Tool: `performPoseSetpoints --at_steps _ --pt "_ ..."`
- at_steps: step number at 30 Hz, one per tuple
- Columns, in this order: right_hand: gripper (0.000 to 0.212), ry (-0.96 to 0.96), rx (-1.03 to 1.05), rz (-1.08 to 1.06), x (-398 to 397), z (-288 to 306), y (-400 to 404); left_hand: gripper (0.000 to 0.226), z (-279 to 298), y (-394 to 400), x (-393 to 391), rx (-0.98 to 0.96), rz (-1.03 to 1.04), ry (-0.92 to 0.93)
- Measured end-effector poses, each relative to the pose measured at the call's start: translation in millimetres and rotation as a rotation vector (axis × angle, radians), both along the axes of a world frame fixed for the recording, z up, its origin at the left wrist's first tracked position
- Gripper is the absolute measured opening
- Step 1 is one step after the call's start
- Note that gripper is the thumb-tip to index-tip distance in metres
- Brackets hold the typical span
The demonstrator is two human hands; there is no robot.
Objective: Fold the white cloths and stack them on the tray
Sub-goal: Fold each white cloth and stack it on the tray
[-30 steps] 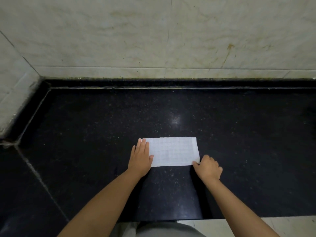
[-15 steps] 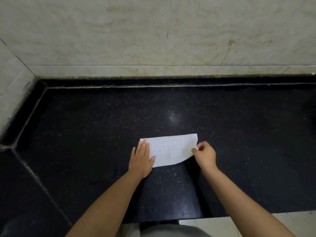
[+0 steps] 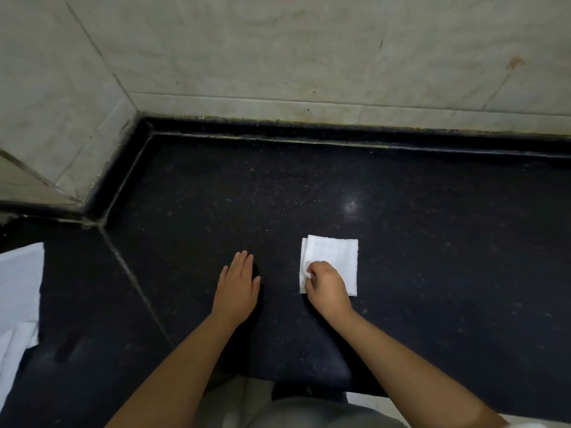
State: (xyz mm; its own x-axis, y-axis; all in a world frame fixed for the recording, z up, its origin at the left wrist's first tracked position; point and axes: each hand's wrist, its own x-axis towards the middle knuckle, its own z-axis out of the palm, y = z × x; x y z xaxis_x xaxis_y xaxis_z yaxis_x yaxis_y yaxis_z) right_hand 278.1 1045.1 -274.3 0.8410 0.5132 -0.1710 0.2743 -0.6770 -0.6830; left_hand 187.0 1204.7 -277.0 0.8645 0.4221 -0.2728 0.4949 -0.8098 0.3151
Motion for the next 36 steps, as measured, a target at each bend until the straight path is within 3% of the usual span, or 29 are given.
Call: performPoseSetpoints --at_steps 3,8,13,19,24,27,31,36 --pt "0.028 -0.012 -0.005 -0.034 2.5 4.3 0.6 0.052 -2.5 2.8 -7.4 0.013 -0.018 0.012" --pt "0.009 -0.114 0.052 -0.056 2.1 11.1 2.8 0.052 -2.4 2.7 -7.9 0.021 -0.049 0.007" --pt "0.013 -0.102 -0.163 0.120 -11.0 -4.7 0.8 0.052 -5.4 4.0 -8.7 0.016 -0.082 0.007" --pt "0.044 -0.059 -0.298 0.213 1.1 15.0 -22.5 0.051 -7.5 3.9 -2.4 0.003 -0.158 -0.045" --pt "0.049 -0.167 -0.611 0.259 13.6 17.5 -63.8 0.035 -9.5 -10.2 15.7 -0.053 -0.401 -0.174" --pt "0.043 -0.206 -0.551 0.292 19.6 12.0 -67.8 0.038 1.0 -24.0 31.9 -0.075 -0.508 -0.189" --pt "0.030 -0.306 -0.552 0.326 26.9 11.1 -63.4 0.048 1.6 -43.1 49.2 0.010 -0.587 -0.072" --pt "0.008 -0.280 -0.382 0.277 27.3 26.0 -71.2 0.050 -13.5 -61.3 50.1 0.138 -0.542 -0.051"
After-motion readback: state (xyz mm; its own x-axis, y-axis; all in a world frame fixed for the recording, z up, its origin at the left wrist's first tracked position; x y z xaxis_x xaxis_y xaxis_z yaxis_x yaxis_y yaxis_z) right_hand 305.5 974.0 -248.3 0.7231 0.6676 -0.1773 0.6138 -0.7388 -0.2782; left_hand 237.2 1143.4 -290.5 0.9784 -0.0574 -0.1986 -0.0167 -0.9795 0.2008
